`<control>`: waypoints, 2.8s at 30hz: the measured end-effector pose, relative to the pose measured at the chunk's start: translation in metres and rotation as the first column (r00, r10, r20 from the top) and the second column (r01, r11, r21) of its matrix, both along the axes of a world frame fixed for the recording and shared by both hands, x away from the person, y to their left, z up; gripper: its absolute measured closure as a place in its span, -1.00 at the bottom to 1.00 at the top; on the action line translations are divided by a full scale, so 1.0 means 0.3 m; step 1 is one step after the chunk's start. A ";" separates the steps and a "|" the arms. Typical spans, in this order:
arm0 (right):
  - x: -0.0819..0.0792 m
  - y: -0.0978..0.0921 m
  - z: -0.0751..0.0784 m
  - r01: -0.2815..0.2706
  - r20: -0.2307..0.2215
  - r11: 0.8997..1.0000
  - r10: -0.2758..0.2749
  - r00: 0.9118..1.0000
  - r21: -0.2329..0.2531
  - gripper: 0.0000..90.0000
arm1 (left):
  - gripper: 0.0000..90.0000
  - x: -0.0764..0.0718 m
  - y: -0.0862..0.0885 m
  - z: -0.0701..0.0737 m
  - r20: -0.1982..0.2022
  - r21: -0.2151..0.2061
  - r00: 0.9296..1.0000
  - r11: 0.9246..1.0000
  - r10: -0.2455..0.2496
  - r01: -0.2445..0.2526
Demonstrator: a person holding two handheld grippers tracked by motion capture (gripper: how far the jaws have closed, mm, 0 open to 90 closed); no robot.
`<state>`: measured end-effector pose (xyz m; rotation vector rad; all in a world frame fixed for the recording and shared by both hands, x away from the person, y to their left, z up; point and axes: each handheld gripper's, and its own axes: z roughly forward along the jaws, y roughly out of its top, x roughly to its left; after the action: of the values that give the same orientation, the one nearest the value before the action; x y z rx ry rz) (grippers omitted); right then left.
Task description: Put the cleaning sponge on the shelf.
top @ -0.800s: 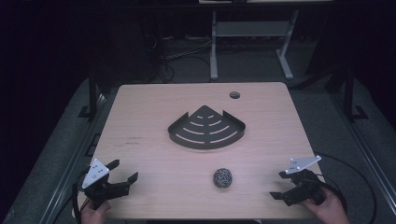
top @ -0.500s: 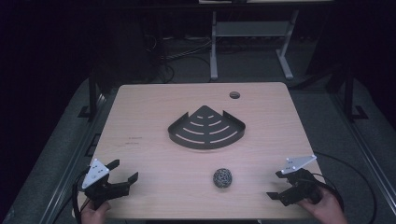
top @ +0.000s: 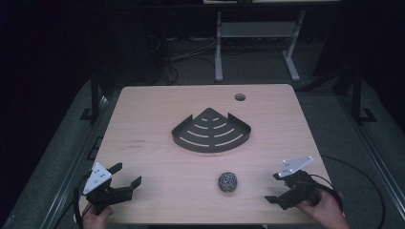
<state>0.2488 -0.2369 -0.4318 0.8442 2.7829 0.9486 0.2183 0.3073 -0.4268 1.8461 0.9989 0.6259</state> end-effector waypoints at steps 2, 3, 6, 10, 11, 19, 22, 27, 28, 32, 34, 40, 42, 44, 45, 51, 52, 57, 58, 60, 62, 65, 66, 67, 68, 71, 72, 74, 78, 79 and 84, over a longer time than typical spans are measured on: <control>-0.004 0.024 0.001 -0.017 -0.002 1.000 0.017 1.000 -0.001 -0.66 | -0.71 0.004 0.001 -0.007 -0.011 0.005 1.000 1.000 0.005 -0.005; -0.004 0.024 0.001 -0.017 -0.002 1.000 0.017 1.000 -0.001 -0.66 | -0.71 0.004 0.001 -0.007 -0.011 0.005 1.000 1.000 0.005 -0.005; 0.002 0.043 -0.002 -0.034 -0.008 0.999 0.034 0.999 -0.004 -0.66 | -0.71 0.005 0.003 -0.007 -0.011 0.007 1.000 1.000 0.006 -0.006; 0.006 0.057 -0.005 -0.043 -0.012 0.999 0.043 0.999 -0.007 -0.66 | -0.71 0.005 0.004 -0.006 -0.010 0.006 1.000 1.000 0.012 -0.012; 0.008 0.071 -0.006 -0.057 -0.012 0.998 0.056 0.998 -0.013 -0.66 | -0.71 0.007 0.004 -0.007 -0.011 0.009 1.000 1.000 0.013 -0.013; 0.017 0.116 -0.004 -0.079 -0.019 0.996 0.079 0.997 -0.031 -0.66 | -0.71 0.007 0.000 -0.006 -0.009 0.011 1.000 1.000 0.008 -0.008; 0.024 0.142 -0.002 -0.104 -0.015 0.994 0.103 0.995 -0.040 -0.66 | -0.71 0.008 0.001 -0.004 -0.010 0.009 1.000 1.000 0.010 -0.010; 0.038 0.164 -0.002 -0.117 -0.015 0.992 0.117 0.993 -0.041 -0.66 | -0.71 0.008 0.001 -0.005 -0.012 0.011 1.000 1.000 0.011 -0.011; 0.040 0.168 -0.002 -0.119 -0.014 0.992 0.118 0.993 -0.041 -0.66 | -0.71 0.008 0.001 -0.004 -0.013 0.010 1.000 1.000 0.013 -0.013; 0.046 0.185 0.001 -0.131 -0.012 0.990 0.130 0.991 -0.044 -0.66 | -0.71 0.005 0.001 -0.001 -0.007 0.006 1.000 1.000 0.012 -0.012; 0.049 0.194 0.003 -0.138 -0.008 0.989 0.138 0.990 -0.044 -0.66 | -0.71 0.005 0.002 -0.001 -0.008 0.004 1.000 1.000 0.013 -0.013; 0.058 0.212 0.017 -0.151 0.002 0.988 0.151 0.989 -0.036 -0.66 | -0.71 0.006 -0.002 0.000 -0.007 0.007 1.000 1.000 0.010 -0.010; 0.063 0.217 0.019 -0.151 -0.002 0.988 0.151 0.989 -0.038 -0.66 | -0.71 0.006 -0.003 0.000 -0.006 0.008 1.000 1.000 0.009 -0.009; 0.068 0.224 0.020 -0.153 -0.005 0.988 0.153 0.988 -0.039 -0.66 | -0.71 0.006 -0.003 0.000 -0.007 0.007 1.000 1.000 0.010 -0.010; 0.072 0.233 0.022 -0.158 -0.003 0.987 0.158 0.987 -0.036 -0.66 | -0.71 0.006 -0.002 0.000 -0.006 0.005 1.000 1.000 0.011 -0.011; 0.085 0.258 0.025 -0.176 -0.011 0.984 0.175 0.984 -0.041 -0.66 | -0.71 0.006 -0.003 0.002 -0.003 0.005 1.000 1.000 0.009 -0.009; 0.092 0.270 0.023 -0.180 -0.013 0.983 0.180 0.984 -0.038 -0.66 | -0.71 0.006 -0.004 0.001 -0.004 0.005 1.000 1.000 0.009 -0.009; 0.107 0.301 0.019 -0.194 -0.024 0.980 0.193 0.981 -0.041 -0.67 | -0.71 0.006 -0.006 0.002 -0.002 0.009 1.000 1.000 0.005 -0.005; 0.110 0.307 0.019 -0.194 -0.020 0.980 0.193 0.981 -0.044 -0.67 | -0.71 0.006 -0.006 0.003 -0.003 0.008 1.000 1.000 0.007 -0.007; 0.113 0.314 0.018 -0.196 -0.026 0.980 0.195 0.981 -0.043 -0.68 | -0.71 0.006 -0.006 0.003 -0.003 0.008 1.000 1.000 0.007 -0.007; 0.126 0.334 0.014 -0.204 -0.024 0.978 0.203 0.979 -0.050 -0.68 | -0.71 0.005 -0.005 0.004 -0.001 0.008 1.000 1.000 0.005 -0.005; 0.139 0.350 0.009 -0.198 -0.037 0.978 0.196 0.980 -0.066 -0.68 | -0.71 0.005 -0.004 0.005 0.002 0.006 1.000 1.000 0.007 -0.007; 0.139 0.350 0.009 -0.198 -0.037 0.978 0.196 0.980 -0.066 -0.68 | -0.71 0.005 -0.004 0.005 0.002 0.006 1.000 1.000 0.007 -0.007; 0.142 0.355 0.009 -0.206 -0.042 0.976 0.204 0.978 -0.065 -0.68 | -0.71 0.005 -0.004 0.005 0.003 0.007 1.000 1.000 0.005 -0.005; 0.144 0.360 0.009 -0.214 -0.039 0.974 0.212 0.976 -0.067 -0.68 | -0.71 0.005 -0.004 0.004 0.001 0.006 1.000 1.000 0.008 -0.008; 0.150 0.377 0.008 -0.218 -0.040 0.973 0.215 0.976 -0.074 -0.68 | -0.71 0.005 -0.004 0.005 0.001 0.004 1.000 1.000 0.008 -0.008; 0.150 0.377 0.008 -0.218 -0.040 0.973 0.215 0.976 -0.074 -0.68 | -0.71 0.005 -0.004 0.005 0.001 0.004 1.000 1.000 0.008 -0.008; 0.155 0.392 0.005 -0.230 -0.039 0.970 0.228 0.973 -0.074 -0.68 | -0.71 0.005 -0.004 0.005 0.003 0.005 1.000 1.000 0.005 -0.005; 0.157 0.410 -0.001 -0.235 -0.043 0.969 0.232 0.972 -0.079 -0.68 | -0.71 0.006 -0.004 0.005 -0.002 0.001 1.000 1.000 0.008 -0.008; 0.158 0.413 -0.003 -0.239 -0.044 0.967 0.236 0.971 -0.083 -0.68 | -0.71 0.006 -0.004 0.005 -0.001 0.001 1.000 1.000 0.008 -0.008; 0.164 0.427 -0.024 -0.247 -0.059 0.962 0.241 0.969 -0.119 -0.67 | -0.71 0.005 -0.003 0.006 0.000 0.000 1.000 1.000 0.008 -0.008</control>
<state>0.2981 -0.1089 -0.4390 0.5191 2.9976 0.7816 0.2199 0.3065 -0.4249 1.8425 1.0069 0.6312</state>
